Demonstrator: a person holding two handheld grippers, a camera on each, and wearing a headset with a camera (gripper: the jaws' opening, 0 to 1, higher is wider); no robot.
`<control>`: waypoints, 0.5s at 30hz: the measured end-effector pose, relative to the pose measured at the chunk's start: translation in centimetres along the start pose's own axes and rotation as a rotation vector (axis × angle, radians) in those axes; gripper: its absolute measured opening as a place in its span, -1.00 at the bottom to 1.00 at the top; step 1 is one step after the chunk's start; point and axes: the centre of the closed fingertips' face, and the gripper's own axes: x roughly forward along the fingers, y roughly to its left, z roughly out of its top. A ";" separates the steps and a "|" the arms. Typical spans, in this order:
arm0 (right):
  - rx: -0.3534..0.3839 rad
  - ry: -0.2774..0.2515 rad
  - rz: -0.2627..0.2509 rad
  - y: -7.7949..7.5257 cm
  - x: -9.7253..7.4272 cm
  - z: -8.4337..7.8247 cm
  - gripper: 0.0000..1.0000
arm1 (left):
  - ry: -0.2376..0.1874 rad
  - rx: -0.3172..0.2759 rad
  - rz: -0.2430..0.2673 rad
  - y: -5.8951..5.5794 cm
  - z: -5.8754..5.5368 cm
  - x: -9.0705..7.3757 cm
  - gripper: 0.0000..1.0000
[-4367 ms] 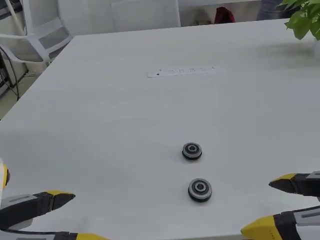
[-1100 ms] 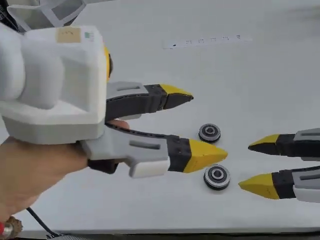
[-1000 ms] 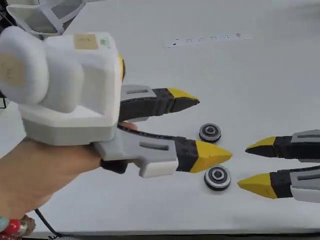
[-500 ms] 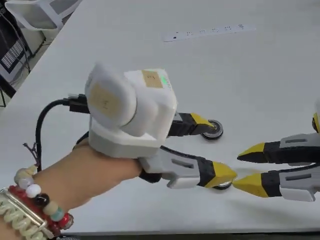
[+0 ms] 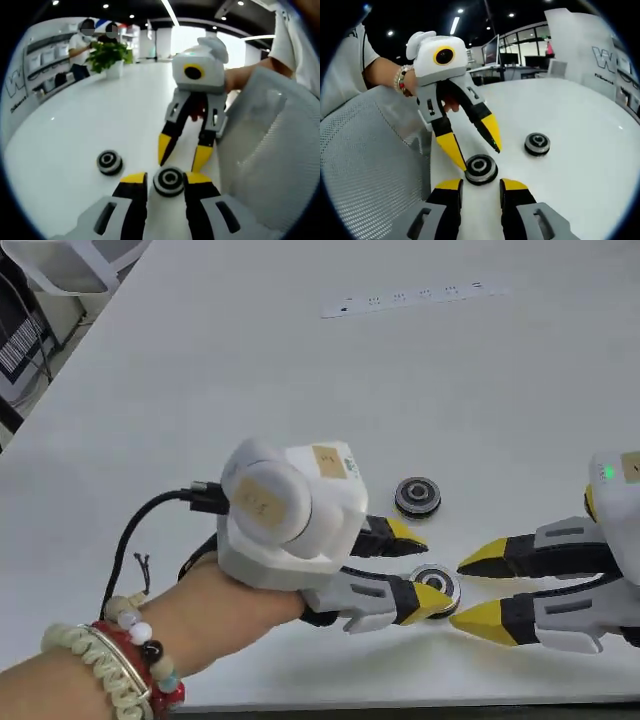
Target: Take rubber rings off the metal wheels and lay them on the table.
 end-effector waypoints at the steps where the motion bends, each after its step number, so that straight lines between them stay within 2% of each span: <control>1: -0.002 -0.002 -0.001 0.0 0.0 0.0 -0.46 | 0.003 0.001 -0.001 0.0 -0.1 0.0 -0.42; 6: 0.012 -0.020 -0.014 -0.4 0.1 -0.1 -0.51 | -0.029 -0.001 -0.025 -0.7 0.3 0.2 -0.55; 8: 0.018 -0.033 -0.015 -0.4 0.0 0.1 -0.52 | -0.024 0.020 -0.022 -0.9 0.3 0.4 -0.65; 10: 0.020 -0.038 -0.013 -0.4 0.1 0.2 -0.52 | -0.013 0.030 -0.022 -0.9 0.0 0.5 -0.66; 11: 0.019 -0.037 -0.009 -0.4 0.1 0.1 -0.52 | -0.035 0.056 -0.018 -0.7 0.4 0.5 -0.66; 12: 0.015 -0.035 -0.008 -0.4 0.1 0.1 -0.52 | -0.018 0.035 -0.020 -0.8 0.0 0.3 -0.67; 15: -0.005 -0.032 -0.005 -0.2 0.3 0.1 -0.52 | -0.021 0.042 -0.015 -0.7 0.0 0.2 -0.70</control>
